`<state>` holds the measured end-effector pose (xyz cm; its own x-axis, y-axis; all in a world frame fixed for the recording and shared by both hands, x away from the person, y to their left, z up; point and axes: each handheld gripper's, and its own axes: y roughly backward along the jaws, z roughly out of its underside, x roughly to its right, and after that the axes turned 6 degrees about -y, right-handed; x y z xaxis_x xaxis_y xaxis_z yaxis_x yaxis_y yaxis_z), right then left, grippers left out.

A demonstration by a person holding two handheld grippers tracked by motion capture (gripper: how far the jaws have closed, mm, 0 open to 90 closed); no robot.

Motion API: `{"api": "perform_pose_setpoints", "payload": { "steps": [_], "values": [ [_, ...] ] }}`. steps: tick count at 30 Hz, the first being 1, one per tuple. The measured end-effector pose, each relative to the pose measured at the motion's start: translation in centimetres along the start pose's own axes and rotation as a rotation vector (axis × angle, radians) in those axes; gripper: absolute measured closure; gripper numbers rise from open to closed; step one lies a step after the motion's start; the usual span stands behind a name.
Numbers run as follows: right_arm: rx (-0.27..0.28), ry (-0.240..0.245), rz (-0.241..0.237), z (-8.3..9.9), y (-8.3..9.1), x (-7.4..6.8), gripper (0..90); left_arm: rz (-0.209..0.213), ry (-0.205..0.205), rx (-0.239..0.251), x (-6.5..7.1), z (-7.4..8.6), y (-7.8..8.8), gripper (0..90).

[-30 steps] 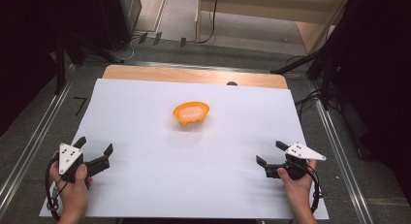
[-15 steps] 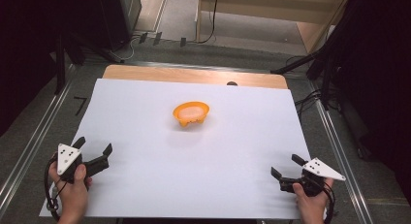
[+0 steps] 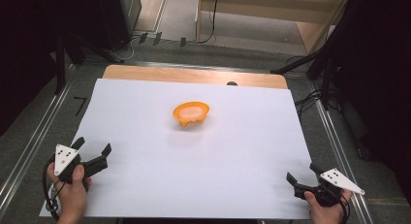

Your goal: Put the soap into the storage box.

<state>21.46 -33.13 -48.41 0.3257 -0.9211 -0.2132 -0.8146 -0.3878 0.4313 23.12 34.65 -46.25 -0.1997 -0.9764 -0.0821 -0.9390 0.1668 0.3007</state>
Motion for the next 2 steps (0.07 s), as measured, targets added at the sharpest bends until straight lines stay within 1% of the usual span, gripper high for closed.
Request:
{"api": "perform_pose_setpoints", "payload": {
  "steps": [2],
  "values": [
    [-0.015, 0.017, 0.001, 0.01, -0.2, -0.21, 1.5, 0.0, -0.001, -0.001, -0.02, -0.01, -0.01, 8.7]
  ]
}}
